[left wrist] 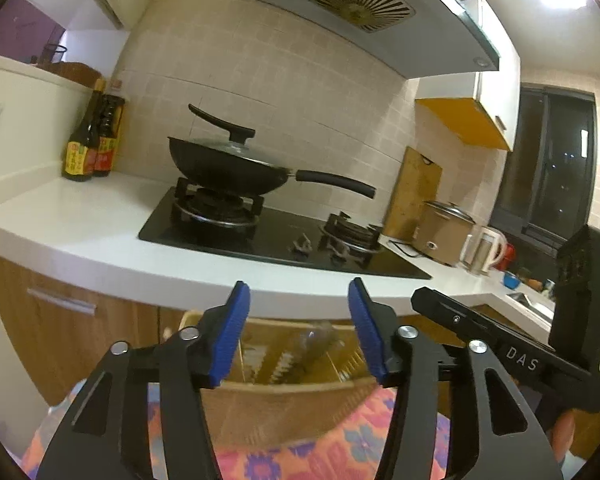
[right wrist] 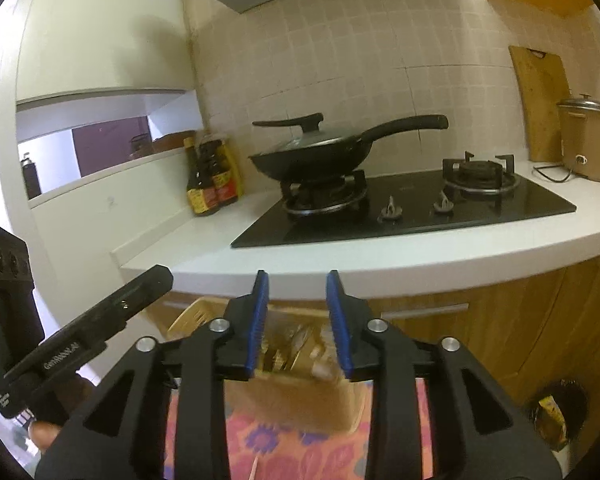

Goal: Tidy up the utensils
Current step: 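Open the right tool into the basket while the left tool releases the spoon inside, then grasp a clear spoon with the right tool while the left tool grasps a wooden chopstick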

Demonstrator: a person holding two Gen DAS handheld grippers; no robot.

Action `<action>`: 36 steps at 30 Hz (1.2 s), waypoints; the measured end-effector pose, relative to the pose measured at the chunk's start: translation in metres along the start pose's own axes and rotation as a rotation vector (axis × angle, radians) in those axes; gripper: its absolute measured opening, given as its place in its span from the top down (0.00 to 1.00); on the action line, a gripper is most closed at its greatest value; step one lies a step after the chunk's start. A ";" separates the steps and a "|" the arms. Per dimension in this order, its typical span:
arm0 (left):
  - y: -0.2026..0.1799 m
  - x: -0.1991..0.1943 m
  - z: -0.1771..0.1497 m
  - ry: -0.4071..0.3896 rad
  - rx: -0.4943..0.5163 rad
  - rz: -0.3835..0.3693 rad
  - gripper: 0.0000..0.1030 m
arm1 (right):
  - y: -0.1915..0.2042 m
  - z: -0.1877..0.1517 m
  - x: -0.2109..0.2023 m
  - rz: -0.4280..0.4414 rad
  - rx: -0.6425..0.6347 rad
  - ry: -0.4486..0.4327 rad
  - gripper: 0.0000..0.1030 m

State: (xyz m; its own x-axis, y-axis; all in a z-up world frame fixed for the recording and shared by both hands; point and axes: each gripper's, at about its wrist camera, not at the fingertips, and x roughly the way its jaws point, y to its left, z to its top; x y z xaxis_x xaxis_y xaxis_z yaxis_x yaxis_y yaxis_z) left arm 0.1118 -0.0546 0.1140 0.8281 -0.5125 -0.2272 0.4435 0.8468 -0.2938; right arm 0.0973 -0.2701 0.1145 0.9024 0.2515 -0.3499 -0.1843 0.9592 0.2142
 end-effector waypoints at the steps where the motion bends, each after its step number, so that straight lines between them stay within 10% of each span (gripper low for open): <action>1: -0.002 -0.005 -0.002 0.001 0.002 -0.002 0.48 | 0.003 -0.002 -0.007 -0.003 -0.010 0.005 0.66; 23: 0.001 -0.090 -0.091 0.244 -0.093 0.026 0.43 | 0.033 -0.116 -0.080 -0.046 0.010 0.303 0.57; 36: 0.010 -0.045 -0.165 0.597 -0.113 0.071 0.51 | 0.032 -0.206 -0.073 -0.037 0.072 0.597 0.74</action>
State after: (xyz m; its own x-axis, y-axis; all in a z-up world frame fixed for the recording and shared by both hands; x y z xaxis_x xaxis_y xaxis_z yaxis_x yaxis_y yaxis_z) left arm 0.0224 -0.0464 -0.0324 0.5047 -0.4747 -0.7211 0.3283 0.8780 -0.3483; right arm -0.0544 -0.2316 -0.0416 0.5291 0.2674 -0.8053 -0.1116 0.9627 0.2463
